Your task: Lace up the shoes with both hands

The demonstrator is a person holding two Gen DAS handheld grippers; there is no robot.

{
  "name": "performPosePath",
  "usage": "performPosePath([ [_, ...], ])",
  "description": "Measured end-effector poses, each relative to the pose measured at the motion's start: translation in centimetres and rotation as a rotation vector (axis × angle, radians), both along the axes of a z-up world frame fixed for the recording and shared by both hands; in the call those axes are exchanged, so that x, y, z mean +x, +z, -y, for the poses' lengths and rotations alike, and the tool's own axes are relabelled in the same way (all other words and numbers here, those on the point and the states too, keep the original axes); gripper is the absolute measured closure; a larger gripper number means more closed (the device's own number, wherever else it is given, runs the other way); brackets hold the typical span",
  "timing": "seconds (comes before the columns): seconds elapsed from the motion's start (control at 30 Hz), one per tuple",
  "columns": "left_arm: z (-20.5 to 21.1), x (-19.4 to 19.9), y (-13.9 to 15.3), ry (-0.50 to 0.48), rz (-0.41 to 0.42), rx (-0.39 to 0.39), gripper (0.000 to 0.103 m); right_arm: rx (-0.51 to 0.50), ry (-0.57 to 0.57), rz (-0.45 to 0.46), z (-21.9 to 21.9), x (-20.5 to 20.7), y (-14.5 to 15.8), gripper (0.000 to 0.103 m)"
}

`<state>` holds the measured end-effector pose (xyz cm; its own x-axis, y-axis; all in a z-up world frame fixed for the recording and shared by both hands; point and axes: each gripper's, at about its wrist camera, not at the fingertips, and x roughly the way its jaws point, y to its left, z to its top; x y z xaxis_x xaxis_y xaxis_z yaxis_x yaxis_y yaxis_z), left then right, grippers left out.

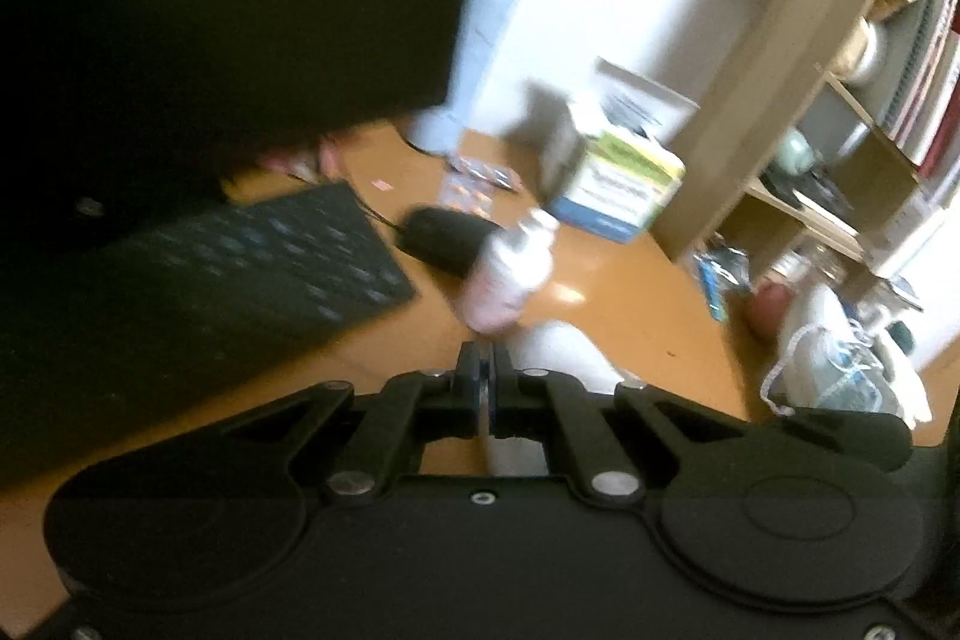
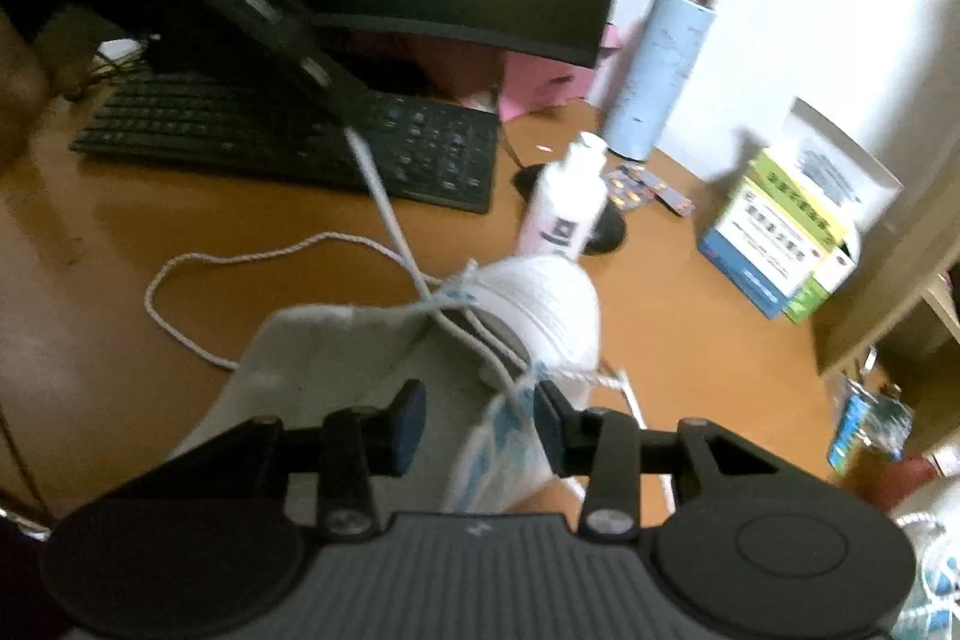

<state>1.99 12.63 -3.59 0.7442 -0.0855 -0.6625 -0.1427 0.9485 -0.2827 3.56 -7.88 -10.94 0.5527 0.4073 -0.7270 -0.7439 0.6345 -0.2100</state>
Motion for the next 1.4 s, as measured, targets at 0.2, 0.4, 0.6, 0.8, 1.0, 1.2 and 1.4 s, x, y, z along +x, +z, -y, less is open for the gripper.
performPosePath([
  [0.2, -3.0, -4.3, 1.2, 0.098, -0.008, 0.050, 0.103, 0.024, -0.066, 0.002, 1.2, 0.6, -0.1, 0.063],
  [0.4, -5.0, -8.3, 1.9, 0.194, -0.017, 0.087, 0.103, 0.040, -0.078, -0.005, 1.5, 0.6, -0.2, 0.063],
  [0.6, -7.3, -11.6, 3.0, 0.305, -0.016, 0.147, 0.103, 0.051, -0.087, -0.015, 1.8, 0.8, -0.2, 0.061],
  [0.8, -9.1, -14.3, 3.8, 0.379, -0.024, 0.189, 0.103, 0.058, -0.088, -0.024, 1.8, 1.0, -0.3, 0.060],
  [1.0, -11.4, -18.3, 4.0, 0.488, -0.057, 0.231, 0.103, 0.063, -0.090, -0.031, 1.9, 1.2, -0.4, 0.060],
  [1.2, -13.8, -22.6, 4.3, 0.605, -0.093, 0.267, 0.103, 0.064, -0.088, -0.036, 2.0, 1.3, -0.5, 0.059],
  [1.4, -15.0, -25.2, 4.6, 0.683, -0.121, 0.289, 0.103, 0.066, -0.086, -0.042, 2.1, 1.5, -0.6, 0.057],
])
